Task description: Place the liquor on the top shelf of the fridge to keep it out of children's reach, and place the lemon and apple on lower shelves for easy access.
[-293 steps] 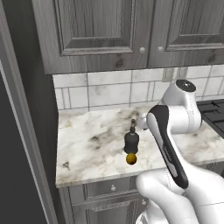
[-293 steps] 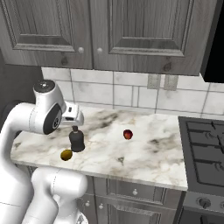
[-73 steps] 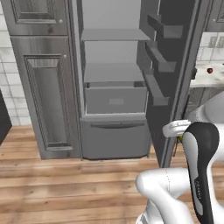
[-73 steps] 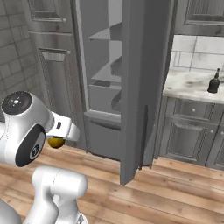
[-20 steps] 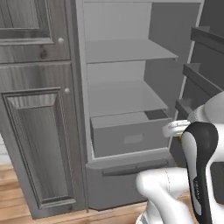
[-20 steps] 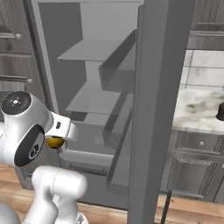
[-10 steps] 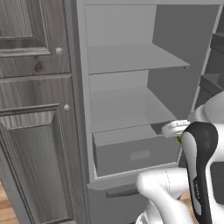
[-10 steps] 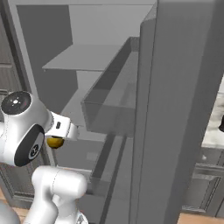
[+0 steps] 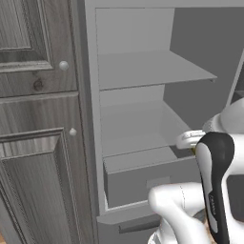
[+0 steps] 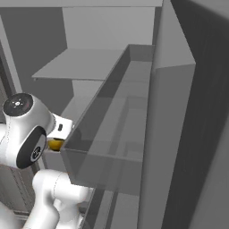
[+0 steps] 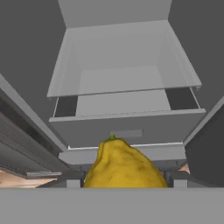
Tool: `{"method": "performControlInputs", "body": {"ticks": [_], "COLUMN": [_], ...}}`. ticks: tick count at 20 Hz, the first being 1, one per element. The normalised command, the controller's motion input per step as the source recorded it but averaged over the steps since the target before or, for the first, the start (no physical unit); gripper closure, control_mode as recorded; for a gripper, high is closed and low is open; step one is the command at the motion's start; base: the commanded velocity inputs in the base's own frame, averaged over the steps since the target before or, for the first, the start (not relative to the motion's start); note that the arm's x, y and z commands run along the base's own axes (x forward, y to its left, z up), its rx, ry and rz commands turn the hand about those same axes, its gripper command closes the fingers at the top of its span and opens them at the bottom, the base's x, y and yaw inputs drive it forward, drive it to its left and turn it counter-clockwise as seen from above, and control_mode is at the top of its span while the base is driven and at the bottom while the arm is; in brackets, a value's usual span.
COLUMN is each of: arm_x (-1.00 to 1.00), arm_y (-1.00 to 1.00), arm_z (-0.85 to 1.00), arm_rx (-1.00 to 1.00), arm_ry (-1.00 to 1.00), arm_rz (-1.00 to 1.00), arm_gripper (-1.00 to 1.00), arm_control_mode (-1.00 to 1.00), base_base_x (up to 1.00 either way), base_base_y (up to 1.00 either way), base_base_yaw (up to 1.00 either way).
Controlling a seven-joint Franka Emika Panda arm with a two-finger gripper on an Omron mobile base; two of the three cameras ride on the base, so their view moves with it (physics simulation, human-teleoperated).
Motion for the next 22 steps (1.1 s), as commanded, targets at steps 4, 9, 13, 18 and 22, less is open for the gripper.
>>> {"method": "performControlInputs", "body": {"ticks": [4, 9, 13, 18, 22], "arm_x": [0.28, 0.28, 0.34, 0.4, 0.45], "arm_y": [0.04, 0.01, 0.0, 0.0, 0.0], "arm_z": [-0.26, -0.27, -0.28, -0.35, -0.41], "arm_rx": [0.0, 0.0, 0.0, 0.0, 0.0], "arm_ry": [-0.1, -0.11, -0.11, -0.04, 0.0], "arm_rz": [-0.01, 0.0, 0.0, 0.0, 0.0], "arm_gripper": [1.0, 1.0, 1.0, 1.0, 1.0], "arm_control_mode": [-1.0, -1.0, -1.0, -1.0, -1.0], "base_base_x": [0.0, 0.0, 0.0, 0.0, 0.0], "base_base_y": [0.0, 0.0, 0.0, 0.0, 0.0], "base_base_yaw": [0.0, 0.0, 0.0, 0.0, 0.0]}}
